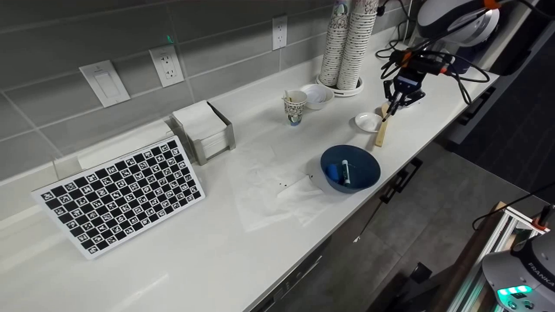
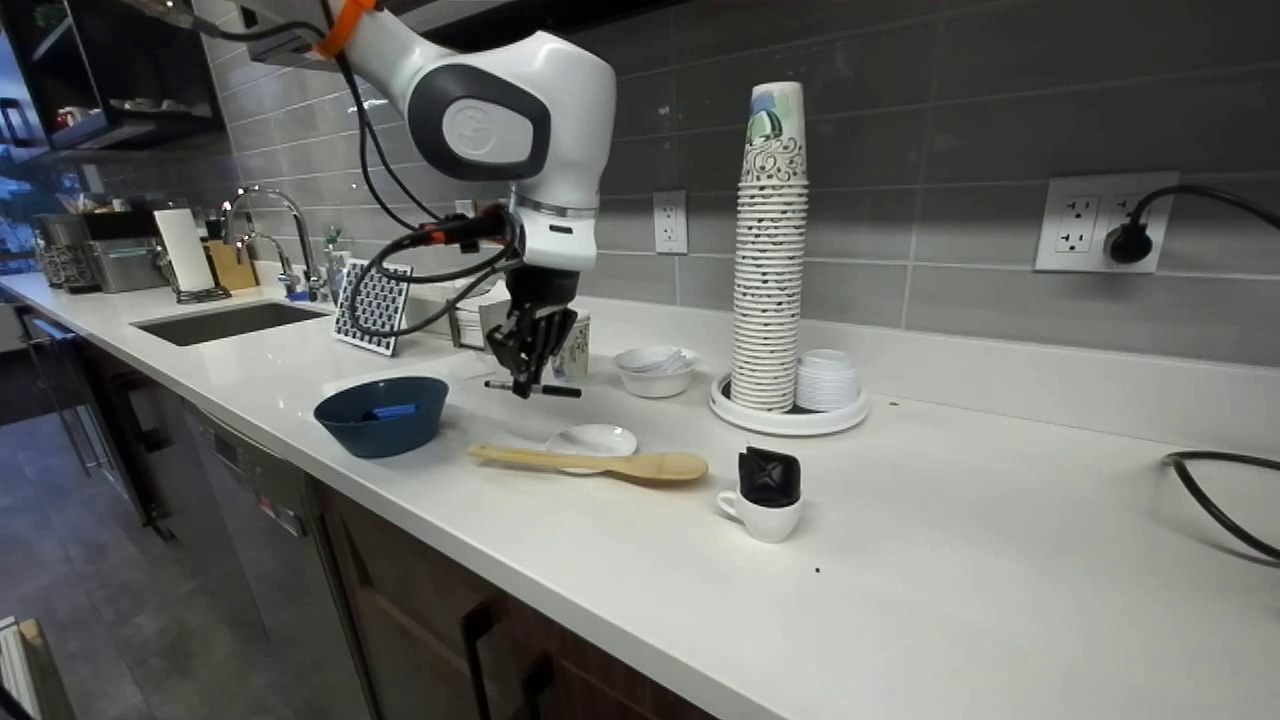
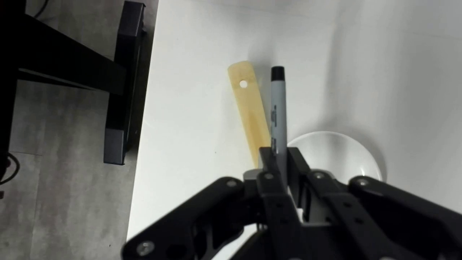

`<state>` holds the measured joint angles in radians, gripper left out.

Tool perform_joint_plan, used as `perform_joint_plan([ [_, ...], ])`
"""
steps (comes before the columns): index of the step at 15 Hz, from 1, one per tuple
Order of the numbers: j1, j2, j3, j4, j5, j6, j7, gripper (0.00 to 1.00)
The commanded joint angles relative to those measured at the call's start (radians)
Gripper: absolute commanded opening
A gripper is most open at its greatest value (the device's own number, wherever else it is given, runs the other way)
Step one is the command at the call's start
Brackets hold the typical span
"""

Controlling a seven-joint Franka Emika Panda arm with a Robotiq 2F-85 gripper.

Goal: Remove the black pen from the bowl.

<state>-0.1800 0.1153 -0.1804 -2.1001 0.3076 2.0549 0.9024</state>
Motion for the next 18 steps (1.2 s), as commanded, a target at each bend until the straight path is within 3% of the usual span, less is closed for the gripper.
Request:
perform_joint_plan([
  [1, 0.005, 0.010, -0.010, 0.002, -0.036, 0.049, 0.003, 0.03],
  [5, 0.002, 0.056, -0.023, 0.027, -0.114, 0.121, -0.012, 0.03],
  [10, 0.006, 0.117, -0.012, 0.061, -0.083, 0.160, -0.089, 0.03],
  [18, -0.008, 0.215, -0.003, 0.177, -0.022, 0.100, -0.228, 0.03],
])
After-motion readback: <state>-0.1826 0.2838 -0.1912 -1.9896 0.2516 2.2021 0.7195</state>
